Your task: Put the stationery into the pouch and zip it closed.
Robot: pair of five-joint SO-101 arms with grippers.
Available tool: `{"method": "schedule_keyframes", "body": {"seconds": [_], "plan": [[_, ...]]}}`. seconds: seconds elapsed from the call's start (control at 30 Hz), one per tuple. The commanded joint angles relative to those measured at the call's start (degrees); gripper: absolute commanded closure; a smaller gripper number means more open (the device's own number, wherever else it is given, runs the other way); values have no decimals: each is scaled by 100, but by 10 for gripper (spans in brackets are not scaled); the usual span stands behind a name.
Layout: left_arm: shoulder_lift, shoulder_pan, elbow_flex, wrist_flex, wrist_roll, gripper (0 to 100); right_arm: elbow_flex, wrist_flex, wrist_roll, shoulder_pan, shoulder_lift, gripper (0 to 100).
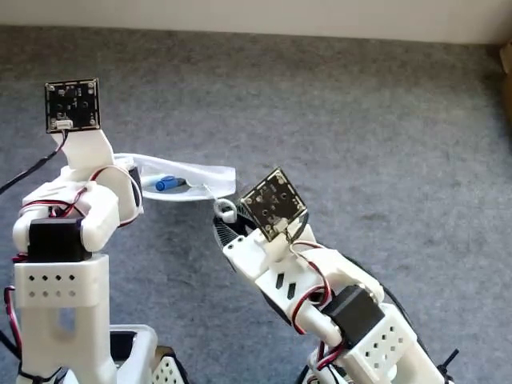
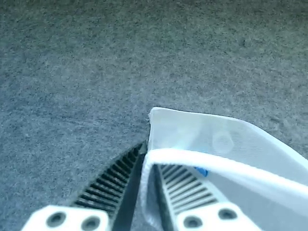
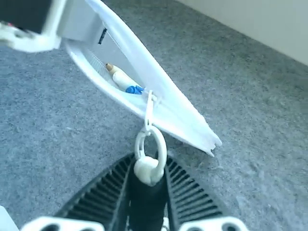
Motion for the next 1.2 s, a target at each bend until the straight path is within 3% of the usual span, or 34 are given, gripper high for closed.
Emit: {"method": "schedule_keyframes", "body": {"seconds": [0.0,0.4,0.93,1.17], "plan": [[40,-66,13,-79,-44,989,-259,-4,-404,-31,-4,867],[40,-66,22,-79,-44,989,-259,-875,-501,-40,743,864],[40,-66,31,-79,-44,989,-259,-936,-510,-31,857,880],[40,-66,40,-79,-44,989,57,-1464,-510,-13,822,910]]}}
